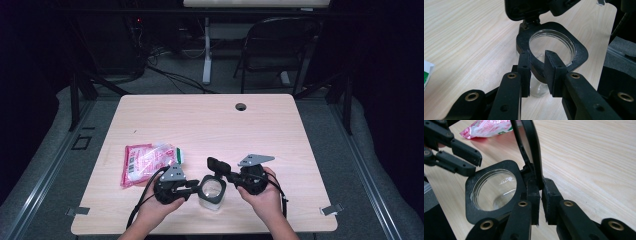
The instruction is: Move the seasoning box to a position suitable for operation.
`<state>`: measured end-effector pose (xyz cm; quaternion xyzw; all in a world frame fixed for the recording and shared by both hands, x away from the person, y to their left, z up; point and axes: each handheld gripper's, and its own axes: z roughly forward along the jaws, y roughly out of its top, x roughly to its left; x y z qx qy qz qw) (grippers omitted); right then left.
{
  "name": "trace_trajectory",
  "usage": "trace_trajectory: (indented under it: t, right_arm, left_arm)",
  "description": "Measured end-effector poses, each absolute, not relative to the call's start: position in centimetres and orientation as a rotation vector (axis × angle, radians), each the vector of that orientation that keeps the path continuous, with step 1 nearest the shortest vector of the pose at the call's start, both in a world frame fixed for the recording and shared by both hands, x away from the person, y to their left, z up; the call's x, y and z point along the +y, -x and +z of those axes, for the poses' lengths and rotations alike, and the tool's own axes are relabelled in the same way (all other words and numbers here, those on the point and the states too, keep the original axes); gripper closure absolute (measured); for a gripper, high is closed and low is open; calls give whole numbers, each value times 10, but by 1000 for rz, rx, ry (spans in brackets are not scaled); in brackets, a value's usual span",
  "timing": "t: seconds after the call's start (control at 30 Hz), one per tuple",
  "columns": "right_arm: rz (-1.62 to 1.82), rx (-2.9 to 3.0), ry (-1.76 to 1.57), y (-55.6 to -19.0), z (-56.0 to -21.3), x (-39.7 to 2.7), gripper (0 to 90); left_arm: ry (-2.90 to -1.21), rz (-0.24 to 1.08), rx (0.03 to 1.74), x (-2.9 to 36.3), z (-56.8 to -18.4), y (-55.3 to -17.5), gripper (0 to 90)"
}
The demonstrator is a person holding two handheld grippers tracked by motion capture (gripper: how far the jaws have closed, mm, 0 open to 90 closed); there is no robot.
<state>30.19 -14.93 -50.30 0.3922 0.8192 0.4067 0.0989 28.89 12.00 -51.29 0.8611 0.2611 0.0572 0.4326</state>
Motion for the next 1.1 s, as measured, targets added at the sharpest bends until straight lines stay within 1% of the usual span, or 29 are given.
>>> trace_trajectory:
  t: [0.53, 0.73, 0.9, 1.1]
  right_arm:
    - [1300, 2404, -1231, -317, -508, -146, 811]
    - [1326, 2392, -1240, -316, -508, -148, 746]
    - [1374, 2358, -1245, -315, -504, -150, 732]
    - [1342, 2340, -1247, -315, -503, -152, 703]
  left_arm:
    - [-2142, 118, 631, 113, -514, -282, 753]
    - [-2141, 115, 632, 113, -514, -282, 752]
    - [-2138, 114, 633, 113, -515, -282, 751]
    - [-2142, 125, 634, 113, -514, -282, 747]
